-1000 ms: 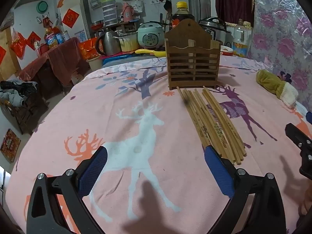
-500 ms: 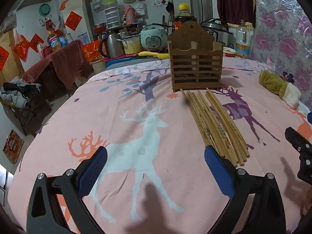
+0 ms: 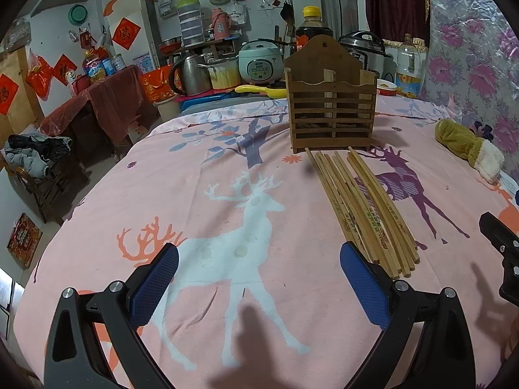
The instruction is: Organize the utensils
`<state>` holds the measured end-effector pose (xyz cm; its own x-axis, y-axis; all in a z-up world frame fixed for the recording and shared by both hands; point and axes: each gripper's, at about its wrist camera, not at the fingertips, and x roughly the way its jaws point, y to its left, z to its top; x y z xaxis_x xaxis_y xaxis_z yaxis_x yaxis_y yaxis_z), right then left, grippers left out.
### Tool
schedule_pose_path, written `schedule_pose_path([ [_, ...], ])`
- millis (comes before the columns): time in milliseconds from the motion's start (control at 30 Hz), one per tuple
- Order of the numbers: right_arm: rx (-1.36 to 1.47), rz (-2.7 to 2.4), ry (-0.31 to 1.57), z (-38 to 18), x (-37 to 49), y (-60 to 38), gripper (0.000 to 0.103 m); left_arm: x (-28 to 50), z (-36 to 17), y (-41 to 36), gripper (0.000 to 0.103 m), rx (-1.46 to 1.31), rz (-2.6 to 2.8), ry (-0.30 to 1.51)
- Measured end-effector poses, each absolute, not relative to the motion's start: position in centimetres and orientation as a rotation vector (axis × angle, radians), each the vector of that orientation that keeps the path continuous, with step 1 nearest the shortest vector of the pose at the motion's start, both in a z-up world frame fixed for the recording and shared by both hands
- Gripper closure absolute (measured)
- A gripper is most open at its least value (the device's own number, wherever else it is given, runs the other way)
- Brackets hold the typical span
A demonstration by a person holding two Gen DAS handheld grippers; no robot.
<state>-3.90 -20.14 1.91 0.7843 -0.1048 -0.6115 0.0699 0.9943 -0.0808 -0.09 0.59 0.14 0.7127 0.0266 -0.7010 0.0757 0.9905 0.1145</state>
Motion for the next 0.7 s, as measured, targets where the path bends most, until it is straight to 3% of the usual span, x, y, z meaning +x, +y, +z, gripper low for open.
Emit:
schedule_pose_path([
  [700,-0.055,-0.095,0.661,2.01,-3.92,-20.23,0.006,-0.12,0.08,0.83,0.006,0.137,-0.031,0.783],
])
